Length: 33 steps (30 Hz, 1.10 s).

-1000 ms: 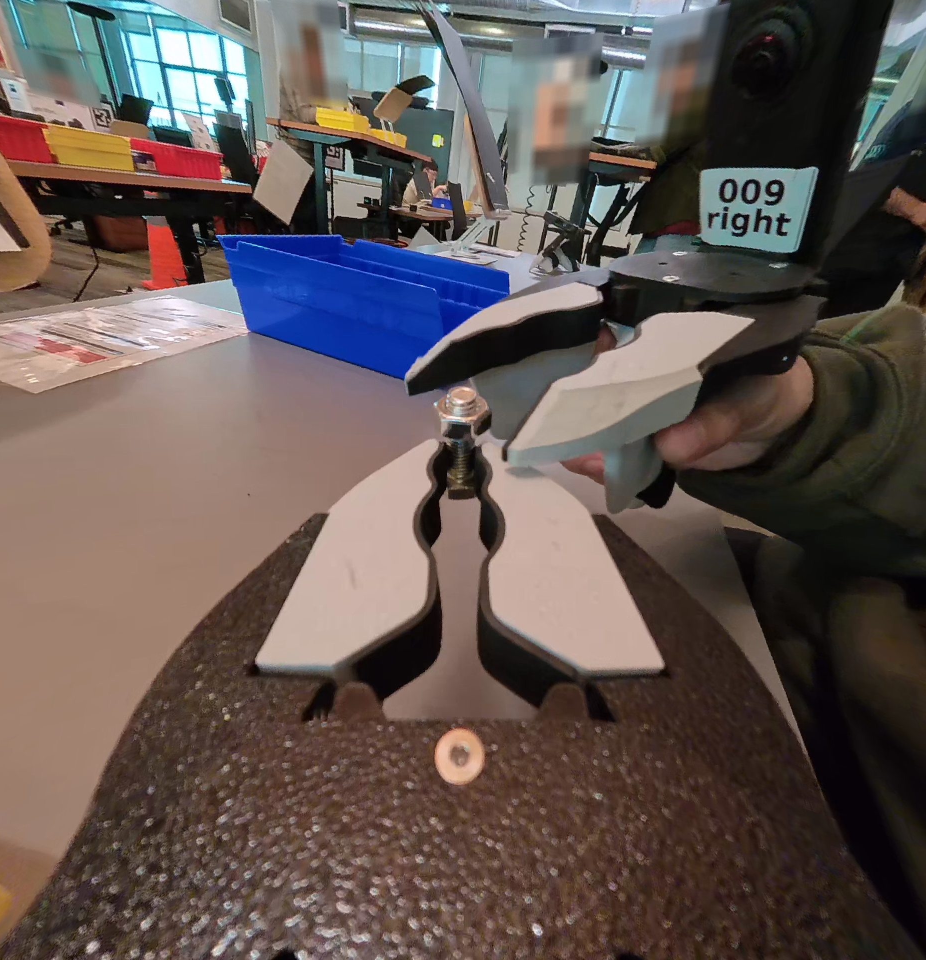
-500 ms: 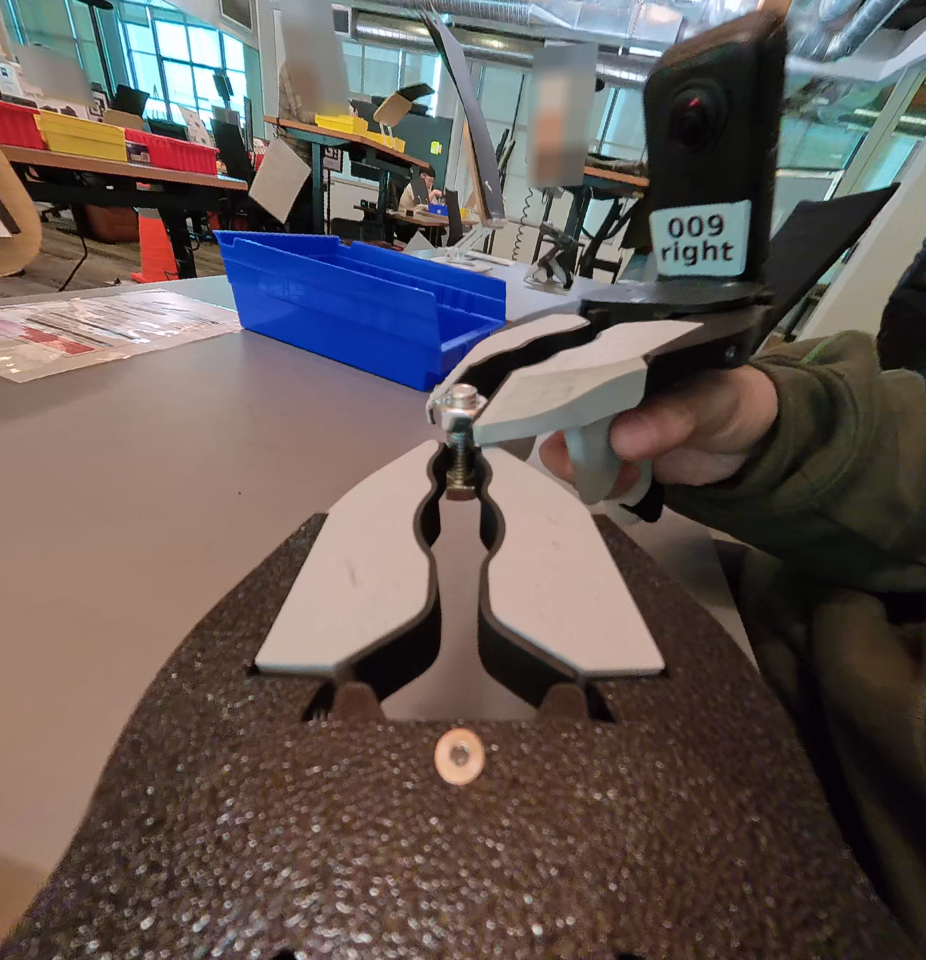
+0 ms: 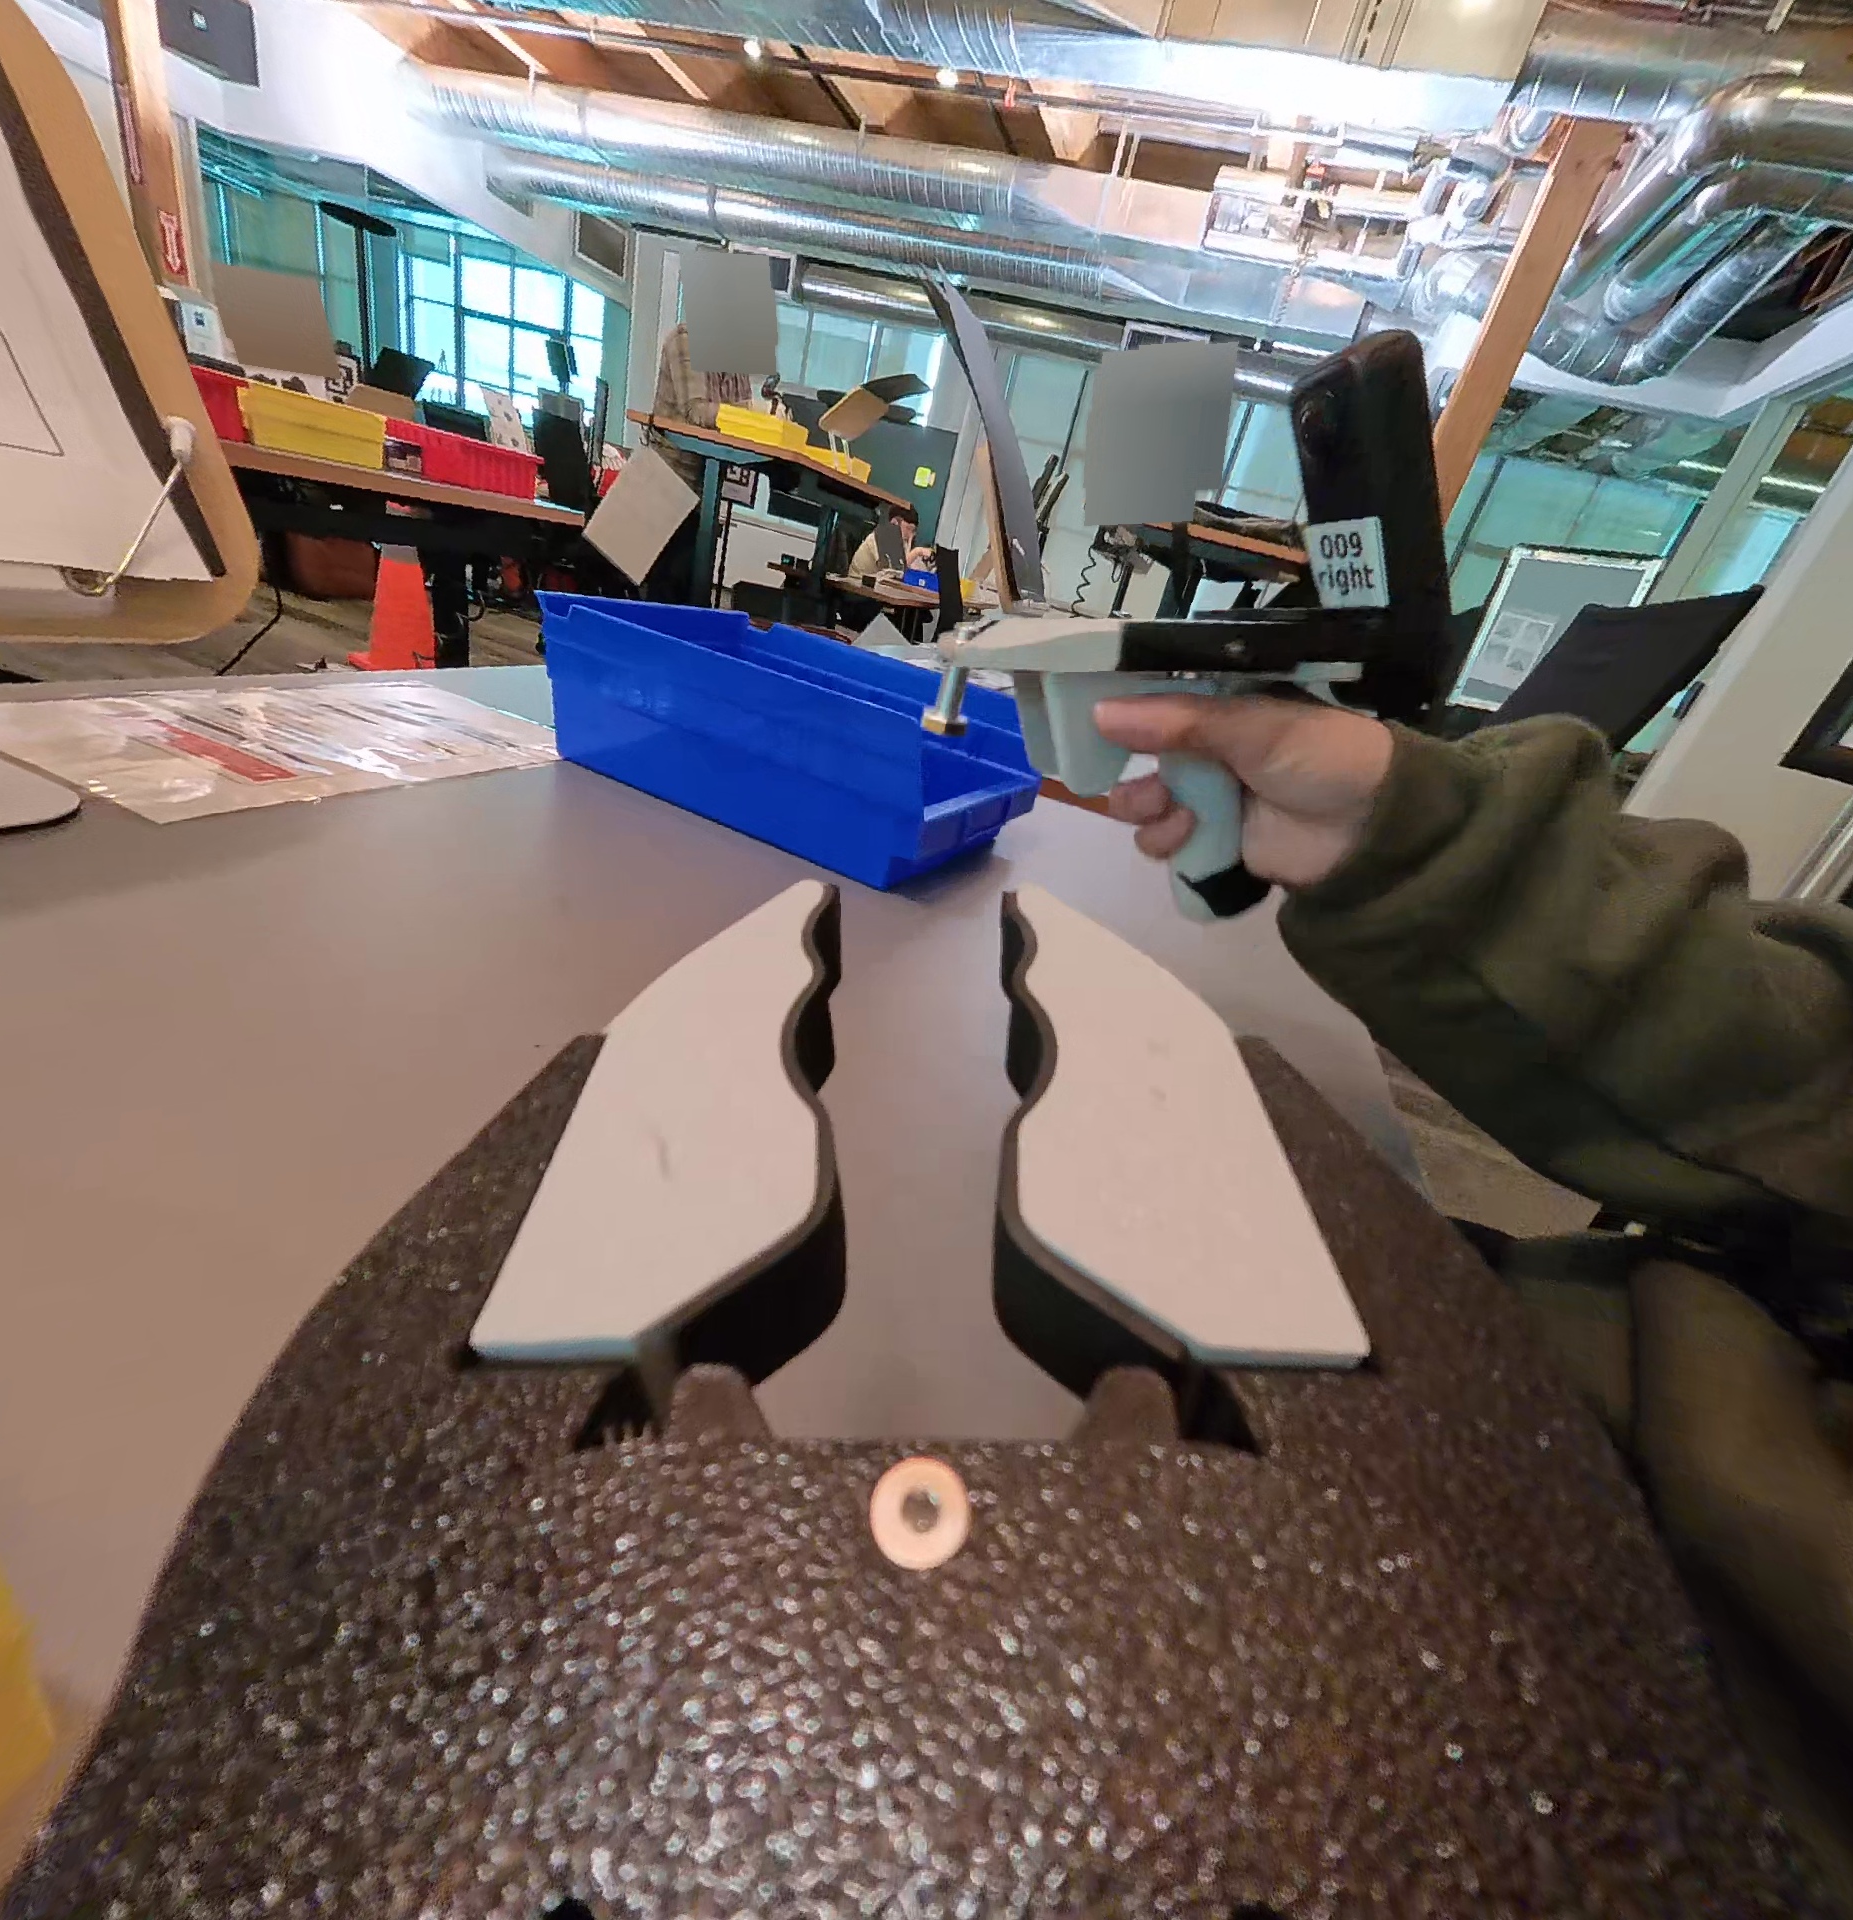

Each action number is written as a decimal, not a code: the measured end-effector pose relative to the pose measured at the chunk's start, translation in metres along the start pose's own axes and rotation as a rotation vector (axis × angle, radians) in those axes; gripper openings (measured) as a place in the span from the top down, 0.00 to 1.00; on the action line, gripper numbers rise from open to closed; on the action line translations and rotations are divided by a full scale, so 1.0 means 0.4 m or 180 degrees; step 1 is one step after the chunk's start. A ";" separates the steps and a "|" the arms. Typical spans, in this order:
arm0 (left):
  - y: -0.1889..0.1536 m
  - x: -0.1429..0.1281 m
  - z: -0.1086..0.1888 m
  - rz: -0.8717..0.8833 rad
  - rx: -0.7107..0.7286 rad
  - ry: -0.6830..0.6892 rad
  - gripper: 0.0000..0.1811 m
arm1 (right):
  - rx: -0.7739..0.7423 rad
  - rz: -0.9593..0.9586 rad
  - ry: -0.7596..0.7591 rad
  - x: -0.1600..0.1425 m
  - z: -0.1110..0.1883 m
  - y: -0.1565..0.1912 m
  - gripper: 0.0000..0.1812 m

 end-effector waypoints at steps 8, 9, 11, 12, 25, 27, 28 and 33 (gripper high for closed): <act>0.001 0.000 -0.001 0.0087 -0.0081 -0.0071 0.86 | -0.2130 0.1511 0.1565 0.012 0.124 -0.453 0.90; 0.000 0.001 -0.001 0.0073 -0.0080 -0.0074 0.86 | -0.2142 0.1638 0.1852 -0.006 0.120 -0.487 0.90; 0.000 0.002 0.001 0.0048 -0.0072 -0.0066 0.86 | -0.2044 0.1714 0.2343 -0.053 0.104 -0.539 0.90; 0.001 0.002 0.002 0.0034 -0.0064 -0.0057 0.86 | -0.1991 0.1698 0.2518 -0.074 0.096 -0.558 0.90; 0.004 0.005 0.010 -0.0080 -0.0045 0.0014 0.87 | -0.1910 0.1666 0.1354 0.032 0.025 -0.413 0.67; 0.012 0.005 0.016 -0.0122 0.0051 0.0071 0.87 | -0.1212 0.1381 0.0488 0.054 -0.024 -0.260 0.68; 0.018 0.006 0.021 -0.0136 0.0120 0.0090 0.87 | -0.0767 0.1260 0.0142 0.049 -0.054 -0.181 0.69; 0.057 0.042 0.084 -0.0116 0.0682 0.0129 0.88 | 0.0672 0.0626 -0.0326 -0.065 -0.199 0.039 0.66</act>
Point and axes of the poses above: each gripper's, where its closed fingertips meet, z back along the fingers, x out of its top, y = z × x across the jaws, the point moved 5 cm from there along z, back along the fingers, and after that the axes turned 2 degrees about z, right-handed, at the moved point
